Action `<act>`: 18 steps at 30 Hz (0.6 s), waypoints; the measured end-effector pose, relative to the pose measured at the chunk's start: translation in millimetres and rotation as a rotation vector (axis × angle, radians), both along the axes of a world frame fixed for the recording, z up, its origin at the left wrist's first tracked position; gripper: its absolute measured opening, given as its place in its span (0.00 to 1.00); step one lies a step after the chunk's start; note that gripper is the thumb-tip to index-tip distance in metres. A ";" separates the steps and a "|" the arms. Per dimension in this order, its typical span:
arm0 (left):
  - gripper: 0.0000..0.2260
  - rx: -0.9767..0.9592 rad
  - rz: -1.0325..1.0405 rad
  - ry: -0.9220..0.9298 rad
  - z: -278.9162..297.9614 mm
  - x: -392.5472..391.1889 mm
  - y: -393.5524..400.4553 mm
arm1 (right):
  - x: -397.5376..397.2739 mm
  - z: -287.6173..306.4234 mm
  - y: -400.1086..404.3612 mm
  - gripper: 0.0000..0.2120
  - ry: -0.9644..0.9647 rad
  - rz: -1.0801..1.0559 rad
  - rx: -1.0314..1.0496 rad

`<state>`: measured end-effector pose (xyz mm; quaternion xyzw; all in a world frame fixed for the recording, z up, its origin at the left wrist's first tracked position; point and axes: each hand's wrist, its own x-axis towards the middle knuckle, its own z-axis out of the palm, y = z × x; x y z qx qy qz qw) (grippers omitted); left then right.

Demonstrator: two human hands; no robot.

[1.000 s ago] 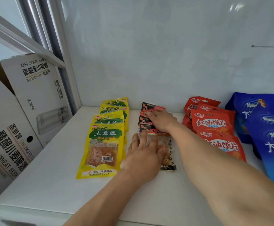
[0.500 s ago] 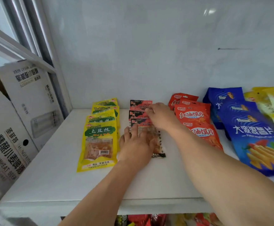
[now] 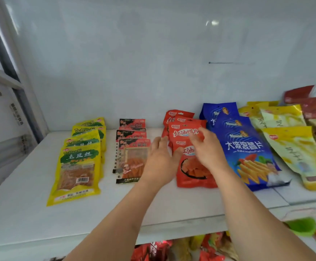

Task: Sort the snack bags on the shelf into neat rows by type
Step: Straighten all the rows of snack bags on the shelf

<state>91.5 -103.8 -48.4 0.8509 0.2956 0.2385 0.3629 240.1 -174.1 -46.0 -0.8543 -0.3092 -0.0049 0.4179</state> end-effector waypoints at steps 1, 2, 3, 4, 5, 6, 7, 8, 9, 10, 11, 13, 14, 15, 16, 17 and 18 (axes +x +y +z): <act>0.28 -0.078 0.009 -0.015 -1.1 13.0 -4.3 | 3.4 -4.4 -1.6 0.36 0.058 -0.003 0.010; 0.28 -0.106 0.034 -0.011 -3.8 24.8 -7.4 | 7.7 -9.3 -1.9 0.39 0.097 -0.002 0.016; 0.28 -0.115 0.064 0.007 -9.1 35.9 -9.0 | 13.1 -14.6 -0.8 0.41 0.128 0.000 0.019; 0.28 -0.113 0.092 0.030 -13.8 45.3 -9.8 | 17.3 -17.9 1.1 0.42 0.156 0.002 0.015; 0.28 -0.117 0.112 0.050 -18.6 52.9 -9.9 | 20.2 -19.1 2.5 0.42 0.184 0.004 0.006; 0.28 -0.118 0.128 0.064 -22.9 59.0 -9.0 | 21.9 -18.7 2.7 0.41 0.204 0.010 -0.005; 0.29 -0.115 0.142 0.062 -25.4 62.7 -7.9 | 25.1 -19.3 2.9 0.38 0.222 0.018 -0.018; 0.31 -0.117 0.160 0.050 -26.9 65.5 -6.3 | 28.9 -20.4 3.3 0.36 0.235 0.028 -0.025; 0.32 -0.130 0.174 0.037 -26.2 67.2 -5.2 | 35.1 -23.1 4.7 0.35 0.251 0.038 -0.018; 0.32 -0.154 0.193 0.036 -25.9 69.1 -3.1 | 41.0 -25.1 5.7 0.34 0.268 0.047 -0.006; 0.31 -0.175 0.208 0.043 -24.3 70.5 -1.4 | 46.5 -26.6 7.8 0.35 0.292 0.052 0.011; 0.31 -0.204 0.238 0.033 -23.5 74.8 6.3 | 52.6 -25.2 12.5 0.37 0.337 0.056 0.021; 0.32 -0.226 0.247 0.011 -22.8 77.8 11.1 | 55.1 -23.5 15.4 0.38 0.365 0.057 0.022; 0.33 -0.260 0.251 -0.017 -20.8 80.8 15.4 | 57.4 -21.4 18.6 0.40 0.397 0.058 0.028; 0.34 -0.294 0.253 -0.037 -18.7 84.5 20.3 | 58.5 -17.8 21.1 0.41 0.430 0.062 0.037; 0.36 -0.323 0.252 -0.051 -13.9 88.2 23.2 | 61.4 -16.1 24.6 0.42 0.455 0.064 0.053; 0.40 -0.346 0.263 -0.055 -9.6 92.9 27.1 | 63.6 -13.0 27.5 0.43 0.476 0.064 0.059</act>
